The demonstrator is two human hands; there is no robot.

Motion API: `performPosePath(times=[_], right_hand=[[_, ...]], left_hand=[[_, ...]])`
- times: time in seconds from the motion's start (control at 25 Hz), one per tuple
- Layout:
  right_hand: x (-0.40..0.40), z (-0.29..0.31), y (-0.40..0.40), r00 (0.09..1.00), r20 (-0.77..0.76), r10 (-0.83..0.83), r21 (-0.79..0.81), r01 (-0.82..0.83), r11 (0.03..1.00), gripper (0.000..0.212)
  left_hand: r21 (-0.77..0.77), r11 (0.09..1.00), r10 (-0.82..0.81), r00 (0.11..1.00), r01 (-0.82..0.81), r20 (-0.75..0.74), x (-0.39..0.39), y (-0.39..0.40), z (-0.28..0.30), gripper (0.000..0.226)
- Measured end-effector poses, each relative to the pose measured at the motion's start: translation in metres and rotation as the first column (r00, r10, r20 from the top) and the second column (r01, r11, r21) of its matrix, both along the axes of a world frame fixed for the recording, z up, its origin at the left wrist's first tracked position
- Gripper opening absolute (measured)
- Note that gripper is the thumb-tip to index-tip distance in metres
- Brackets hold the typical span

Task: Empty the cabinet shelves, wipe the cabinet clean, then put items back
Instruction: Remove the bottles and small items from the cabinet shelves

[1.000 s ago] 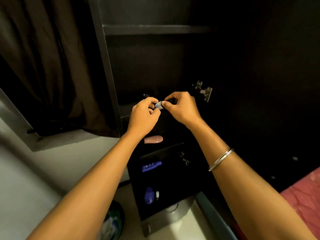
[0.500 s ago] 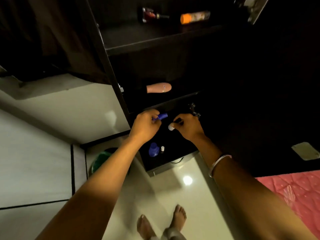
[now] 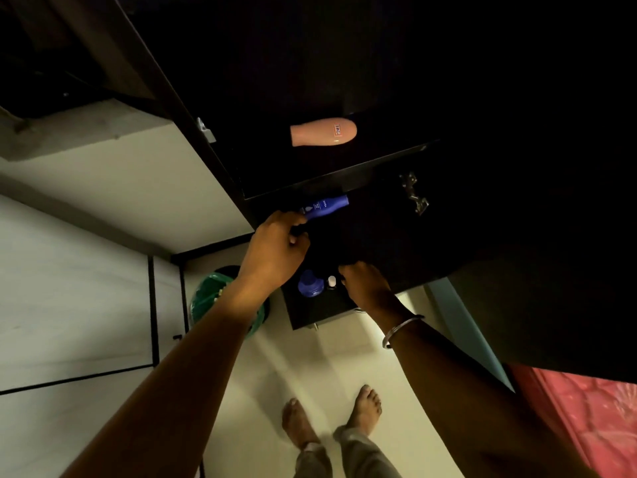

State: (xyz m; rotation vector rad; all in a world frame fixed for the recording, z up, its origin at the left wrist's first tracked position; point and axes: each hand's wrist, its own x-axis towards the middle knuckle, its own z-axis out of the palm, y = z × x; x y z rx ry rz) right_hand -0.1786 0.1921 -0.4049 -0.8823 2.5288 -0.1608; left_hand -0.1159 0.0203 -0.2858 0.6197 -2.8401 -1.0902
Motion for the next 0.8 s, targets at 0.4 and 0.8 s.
performPosePath(times=[0.4, 0.8], right_hand=[[0.009, 0.07, 0.001, 0.987, -0.114, -0.117, 0.009, 0.118, 0.993, 0.032], [0.011, 0.301, -0.022, 0.858, -0.403, -0.317, -0.347, 0.177, 0.921, 0.022]], left_hand=[[-0.045, 0.999, -0.009, 0.996, 0.004, -0.094, 0.014, -0.01, 0.046, 0.034], [-0.133, 0.983, -0.163, 0.925, 0.124, -0.342, 0.01, -0.002, 0.217, 0.032]])
